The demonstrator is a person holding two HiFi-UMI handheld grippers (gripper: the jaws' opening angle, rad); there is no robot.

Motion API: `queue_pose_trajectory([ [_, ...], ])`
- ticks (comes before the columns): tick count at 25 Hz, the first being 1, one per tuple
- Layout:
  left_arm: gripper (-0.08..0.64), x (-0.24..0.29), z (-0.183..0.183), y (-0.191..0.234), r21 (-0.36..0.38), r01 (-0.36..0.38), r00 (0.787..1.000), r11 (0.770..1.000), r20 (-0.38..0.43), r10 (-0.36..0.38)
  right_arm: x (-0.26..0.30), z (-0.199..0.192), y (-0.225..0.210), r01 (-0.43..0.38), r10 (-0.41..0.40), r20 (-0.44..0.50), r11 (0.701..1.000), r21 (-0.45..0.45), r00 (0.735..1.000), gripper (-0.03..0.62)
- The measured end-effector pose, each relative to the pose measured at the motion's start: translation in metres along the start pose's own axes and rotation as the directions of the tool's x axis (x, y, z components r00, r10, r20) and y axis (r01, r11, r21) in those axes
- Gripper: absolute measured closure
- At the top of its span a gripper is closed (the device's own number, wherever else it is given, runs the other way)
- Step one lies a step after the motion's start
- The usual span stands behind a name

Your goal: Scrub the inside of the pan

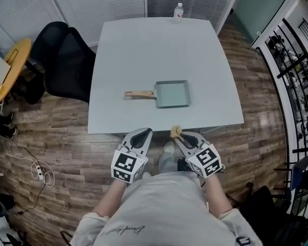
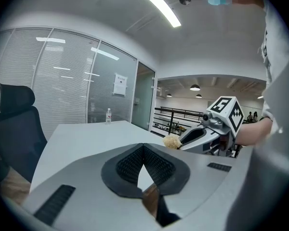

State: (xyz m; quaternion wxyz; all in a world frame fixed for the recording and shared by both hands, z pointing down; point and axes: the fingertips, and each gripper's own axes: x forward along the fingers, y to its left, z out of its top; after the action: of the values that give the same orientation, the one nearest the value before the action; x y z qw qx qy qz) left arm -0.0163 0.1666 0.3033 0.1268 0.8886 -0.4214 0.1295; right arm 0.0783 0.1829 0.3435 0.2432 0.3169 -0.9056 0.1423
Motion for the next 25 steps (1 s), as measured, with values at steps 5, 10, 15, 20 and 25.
queue_pose_trajectory([
  [5,0.549,0.032,0.011,0.025,-0.011,-0.041,0.999,0.999,-0.006,0.041,0.024,0.017,-0.042,-0.037,0.037,-0.008,0.999,-0.018,0.999,0.523],
  [10,0.549,0.066,0.026,0.037,-0.041,-0.071,0.997,0.997,-0.003,0.071,0.035,0.033,-0.075,-0.08,0.079,-0.015,0.995,-0.054,0.997,0.523],
  [15,0.549,0.092,0.038,0.042,-0.032,-0.087,0.996,0.996,0.0,0.087,0.042,0.041,-0.104,-0.1,0.099,-0.018,0.993,-0.066,0.995,0.523],
  [20,0.549,0.112,0.041,0.041,-0.036,-0.103,0.995,0.994,-0.006,0.103,0.042,0.039,-0.122,-0.126,0.124,-0.029,0.989,-0.083,0.992,0.523],
  [25,0.549,0.117,0.039,0.041,-0.035,-0.103,0.994,0.994,-0.025,0.102,0.042,0.032,-0.131,-0.127,0.124,-0.042,0.989,-0.071,0.991,0.523],
])
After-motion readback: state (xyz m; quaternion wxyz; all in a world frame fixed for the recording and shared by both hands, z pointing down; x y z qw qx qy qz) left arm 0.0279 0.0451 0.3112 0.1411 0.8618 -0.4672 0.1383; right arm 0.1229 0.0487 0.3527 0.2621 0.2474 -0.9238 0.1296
